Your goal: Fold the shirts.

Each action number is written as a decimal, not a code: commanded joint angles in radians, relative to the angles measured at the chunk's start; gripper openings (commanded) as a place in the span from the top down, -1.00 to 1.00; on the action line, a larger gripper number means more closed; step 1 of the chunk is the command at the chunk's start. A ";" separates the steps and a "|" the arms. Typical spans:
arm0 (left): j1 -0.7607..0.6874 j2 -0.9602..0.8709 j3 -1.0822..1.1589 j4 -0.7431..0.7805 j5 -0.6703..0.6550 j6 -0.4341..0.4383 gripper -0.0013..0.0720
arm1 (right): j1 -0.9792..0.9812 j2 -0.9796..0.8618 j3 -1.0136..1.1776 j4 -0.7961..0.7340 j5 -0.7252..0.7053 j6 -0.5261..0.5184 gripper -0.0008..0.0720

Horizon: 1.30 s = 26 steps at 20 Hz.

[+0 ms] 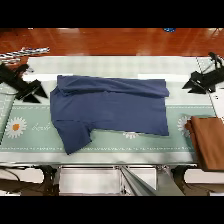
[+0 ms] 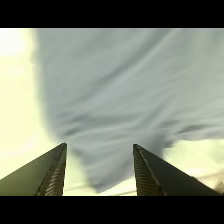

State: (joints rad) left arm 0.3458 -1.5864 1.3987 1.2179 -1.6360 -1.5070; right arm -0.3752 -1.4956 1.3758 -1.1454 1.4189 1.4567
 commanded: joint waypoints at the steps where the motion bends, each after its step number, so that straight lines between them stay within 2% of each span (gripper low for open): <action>1: 0.142 0.272 -0.383 0.021 0.179 0.010 -0.43 | -0.047 0.253 -0.359 0.145 -0.193 -0.106 -0.14; 3: 0.257 0.383 -0.615 -0.146 0.261 0.087 -0.43 | -0.048 0.387 -0.573 0.242 -0.281 -0.163 -0.14; 5: 0.342 0.431 -0.767 -0.279 0.289 0.183 -0.43 | -0.047 0.483 -0.724 0.309 -0.298 -0.197 -0.14; 9: 0.367 0.428 -0.859 -0.294 0.346 0.232 -0.43 | -0.047 0.568 -0.849 0.331 -0.289 -0.205 -0.14; 13: 0.298 0.405 -0.866 -0.335 0.408 0.251 -0.43 | -0.047 0.569 -0.857 0.364 -0.271 -0.218 -0.14; 14: 0.262 0.386 -0.866 -0.344 0.422 0.257 -0.43 | -0.047 0.569 -0.857 0.381 -0.262 -0.262 -0.14; 17: 0.142 0.312 -0.866 -0.360 0.474 0.258 -0.42 | -0.048 0.569 -0.856 0.412 -0.256 -0.265 -0.14; 19: 0.077 0.266 -0.858 -0.364 0.493 0.257 -0.41 | -0.064 0.569 -0.817 0.351 -0.257 -0.259 -0.14; 20: 0.066 0.248 -0.842 -0.363 0.487 0.257 0.05 | -0.105 0.569 -0.780 0.294 -0.248 -0.239 -0.14; 21: 0.068 0.240 -0.823 -0.362 0.463 0.261 0.93 | -0.168 0.569 -0.747 0.242 -0.229 -0.220 -0.14; 24: 0.080 0.242 -0.772 -0.362 0.393 0.302 0.91 | -0.330 0.569 -0.797 0.148 -0.131 -0.162 -0.14; 26: 0.077 0.243 -0.767 -0.362 0.394 0.303 0.91 | -0.322 0.568 -0.879 0.155 -0.143 -0.132 -0.14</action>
State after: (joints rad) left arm 0.4313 -1.3361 0.6090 0.8665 -1.2018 -1.2213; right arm -0.6422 -0.9276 0.5579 -0.9405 1.2400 1.2766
